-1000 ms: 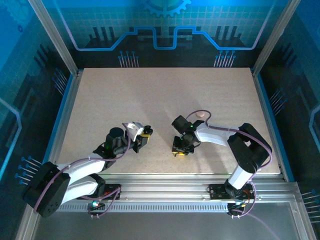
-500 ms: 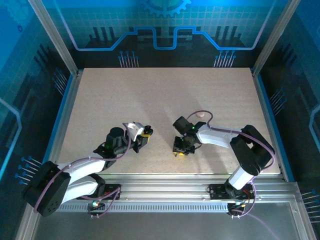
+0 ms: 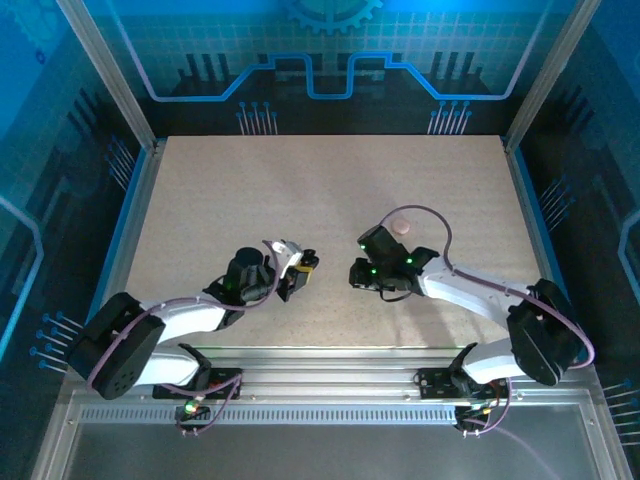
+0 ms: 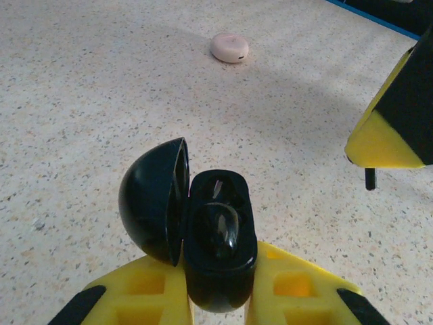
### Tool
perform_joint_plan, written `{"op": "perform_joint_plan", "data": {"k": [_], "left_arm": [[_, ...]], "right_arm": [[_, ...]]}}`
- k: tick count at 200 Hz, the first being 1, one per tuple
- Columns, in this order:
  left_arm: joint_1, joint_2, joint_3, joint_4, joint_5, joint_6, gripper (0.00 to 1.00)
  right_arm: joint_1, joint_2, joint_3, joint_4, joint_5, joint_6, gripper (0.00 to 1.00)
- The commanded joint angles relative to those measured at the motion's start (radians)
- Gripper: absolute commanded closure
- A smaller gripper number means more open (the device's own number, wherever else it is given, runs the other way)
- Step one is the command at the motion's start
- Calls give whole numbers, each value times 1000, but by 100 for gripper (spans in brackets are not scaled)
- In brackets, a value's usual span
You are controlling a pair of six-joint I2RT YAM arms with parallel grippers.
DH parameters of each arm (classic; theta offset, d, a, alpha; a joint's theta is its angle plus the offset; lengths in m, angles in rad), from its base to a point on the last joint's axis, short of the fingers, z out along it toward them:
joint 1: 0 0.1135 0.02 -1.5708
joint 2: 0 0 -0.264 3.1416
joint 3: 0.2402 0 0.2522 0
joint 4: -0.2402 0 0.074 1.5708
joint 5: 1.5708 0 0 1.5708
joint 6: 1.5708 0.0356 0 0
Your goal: Insert the wireless bluetooth earbuds into the charging case
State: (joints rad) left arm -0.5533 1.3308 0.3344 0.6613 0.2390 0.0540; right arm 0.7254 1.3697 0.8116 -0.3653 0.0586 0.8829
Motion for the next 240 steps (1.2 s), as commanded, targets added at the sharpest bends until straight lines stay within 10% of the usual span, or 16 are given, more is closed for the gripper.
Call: {"op": "perform_joint_plan", "data": {"k": [1, 240], "left_arm": [[-16, 50, 39, 100, 36, 26, 94], [-53, 151, 104, 189, 50, -17, 94]], "right_arm": [[0, -59, -27, 104, 70, -79, 77], [14, 11, -22, 559, -34, -202, 77]]}}
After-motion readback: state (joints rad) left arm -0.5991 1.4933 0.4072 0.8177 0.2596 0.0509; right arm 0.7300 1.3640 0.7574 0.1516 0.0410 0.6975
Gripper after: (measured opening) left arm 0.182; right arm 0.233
